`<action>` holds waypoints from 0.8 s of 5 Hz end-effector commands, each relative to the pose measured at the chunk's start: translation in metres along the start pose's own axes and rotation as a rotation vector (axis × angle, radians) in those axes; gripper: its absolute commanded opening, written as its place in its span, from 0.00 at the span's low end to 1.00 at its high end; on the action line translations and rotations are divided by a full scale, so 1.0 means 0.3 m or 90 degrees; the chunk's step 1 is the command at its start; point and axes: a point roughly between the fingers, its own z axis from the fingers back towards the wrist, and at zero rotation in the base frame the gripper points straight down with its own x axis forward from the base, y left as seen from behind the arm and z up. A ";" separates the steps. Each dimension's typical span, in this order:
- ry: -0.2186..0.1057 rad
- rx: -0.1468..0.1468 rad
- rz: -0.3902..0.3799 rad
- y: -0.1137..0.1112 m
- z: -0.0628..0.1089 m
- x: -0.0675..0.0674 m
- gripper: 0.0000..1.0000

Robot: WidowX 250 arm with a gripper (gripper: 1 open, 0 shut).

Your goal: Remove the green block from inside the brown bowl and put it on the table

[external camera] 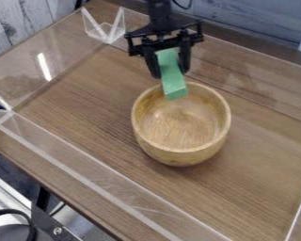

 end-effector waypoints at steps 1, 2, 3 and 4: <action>-0.019 0.002 -0.028 -0.036 -0.008 0.000 0.00; -0.018 0.013 -0.043 -0.048 -0.049 -0.007 0.00; -0.020 0.023 -0.055 -0.048 -0.082 -0.010 0.00; -0.017 0.031 -0.066 -0.049 -0.095 -0.022 0.00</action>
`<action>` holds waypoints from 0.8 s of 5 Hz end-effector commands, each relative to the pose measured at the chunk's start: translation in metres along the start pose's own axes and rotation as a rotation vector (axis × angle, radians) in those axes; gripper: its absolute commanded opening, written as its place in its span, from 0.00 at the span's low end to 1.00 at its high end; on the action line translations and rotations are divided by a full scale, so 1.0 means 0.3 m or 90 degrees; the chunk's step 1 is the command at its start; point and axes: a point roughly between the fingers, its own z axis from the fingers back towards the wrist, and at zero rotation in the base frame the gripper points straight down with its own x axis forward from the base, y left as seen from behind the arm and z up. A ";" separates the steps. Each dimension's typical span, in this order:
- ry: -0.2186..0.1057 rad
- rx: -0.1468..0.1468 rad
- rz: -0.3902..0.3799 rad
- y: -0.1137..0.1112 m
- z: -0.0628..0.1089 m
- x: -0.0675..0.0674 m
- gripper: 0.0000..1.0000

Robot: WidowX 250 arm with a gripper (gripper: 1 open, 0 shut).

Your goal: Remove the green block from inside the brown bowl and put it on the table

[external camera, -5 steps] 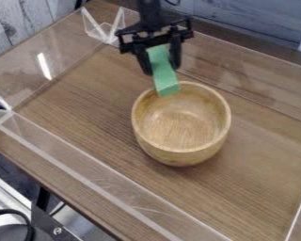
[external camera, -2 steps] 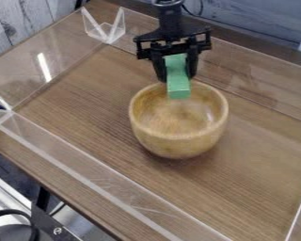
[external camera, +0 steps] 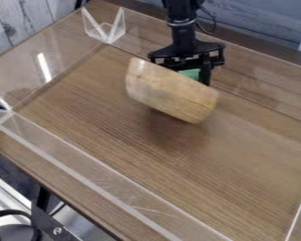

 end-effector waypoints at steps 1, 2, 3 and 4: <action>-0.010 0.006 -0.016 -0.007 0.007 -0.006 0.00; -0.007 0.014 -0.030 -0.008 -0.005 -0.024 0.00; -0.011 0.016 -0.048 -0.009 0.010 -0.046 0.00; -0.012 0.017 -0.047 -0.006 0.002 -0.043 0.00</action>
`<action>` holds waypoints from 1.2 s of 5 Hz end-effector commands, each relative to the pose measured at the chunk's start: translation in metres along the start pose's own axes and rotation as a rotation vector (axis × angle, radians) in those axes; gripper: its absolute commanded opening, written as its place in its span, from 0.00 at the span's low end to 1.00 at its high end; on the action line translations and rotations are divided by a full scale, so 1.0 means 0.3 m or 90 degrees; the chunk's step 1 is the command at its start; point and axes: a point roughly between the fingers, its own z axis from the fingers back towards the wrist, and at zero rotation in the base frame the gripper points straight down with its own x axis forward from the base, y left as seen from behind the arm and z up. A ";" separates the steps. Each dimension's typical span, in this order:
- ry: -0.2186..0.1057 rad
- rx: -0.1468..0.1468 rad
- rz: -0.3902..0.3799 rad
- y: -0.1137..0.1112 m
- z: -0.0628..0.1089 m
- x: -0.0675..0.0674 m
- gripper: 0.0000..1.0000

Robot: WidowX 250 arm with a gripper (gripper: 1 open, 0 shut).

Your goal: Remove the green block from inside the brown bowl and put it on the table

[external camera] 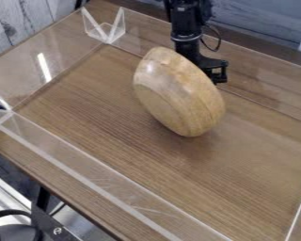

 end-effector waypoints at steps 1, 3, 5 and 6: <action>-0.030 -0.008 -0.007 -0.009 0.037 0.013 0.00; -0.032 -0.006 -0.005 -0.002 0.019 0.019 0.00; -0.032 -0.004 -0.001 0.006 -0.002 0.027 0.00; -0.026 0.000 0.003 0.016 -0.024 0.033 0.00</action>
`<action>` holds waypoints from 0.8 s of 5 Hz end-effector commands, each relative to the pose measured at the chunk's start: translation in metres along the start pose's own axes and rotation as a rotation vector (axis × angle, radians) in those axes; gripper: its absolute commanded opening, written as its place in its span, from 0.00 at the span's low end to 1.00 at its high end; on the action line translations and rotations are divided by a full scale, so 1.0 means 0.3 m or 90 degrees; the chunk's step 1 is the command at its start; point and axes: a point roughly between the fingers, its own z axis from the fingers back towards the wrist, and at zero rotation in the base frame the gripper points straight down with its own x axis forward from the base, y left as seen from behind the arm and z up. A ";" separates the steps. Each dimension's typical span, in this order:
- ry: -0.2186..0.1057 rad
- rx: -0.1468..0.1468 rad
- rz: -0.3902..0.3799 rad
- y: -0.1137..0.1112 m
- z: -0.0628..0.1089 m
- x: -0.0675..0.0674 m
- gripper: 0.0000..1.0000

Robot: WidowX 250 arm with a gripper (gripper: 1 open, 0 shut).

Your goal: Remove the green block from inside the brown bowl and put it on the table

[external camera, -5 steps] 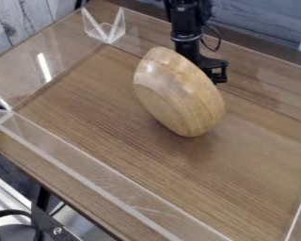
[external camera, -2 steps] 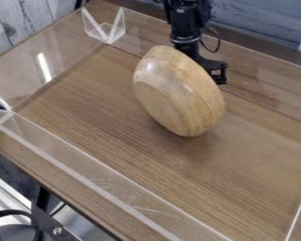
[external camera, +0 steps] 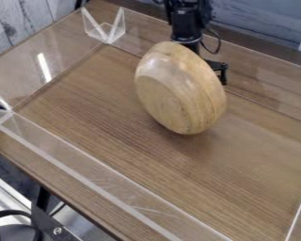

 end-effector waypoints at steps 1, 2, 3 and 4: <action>-0.001 0.007 0.005 0.020 -0.017 0.012 0.00; 0.004 0.011 0.008 0.027 -0.036 0.015 0.00; 0.008 0.015 0.011 0.034 -0.053 0.018 0.00; 0.012 0.019 0.014 0.041 -0.062 0.020 0.00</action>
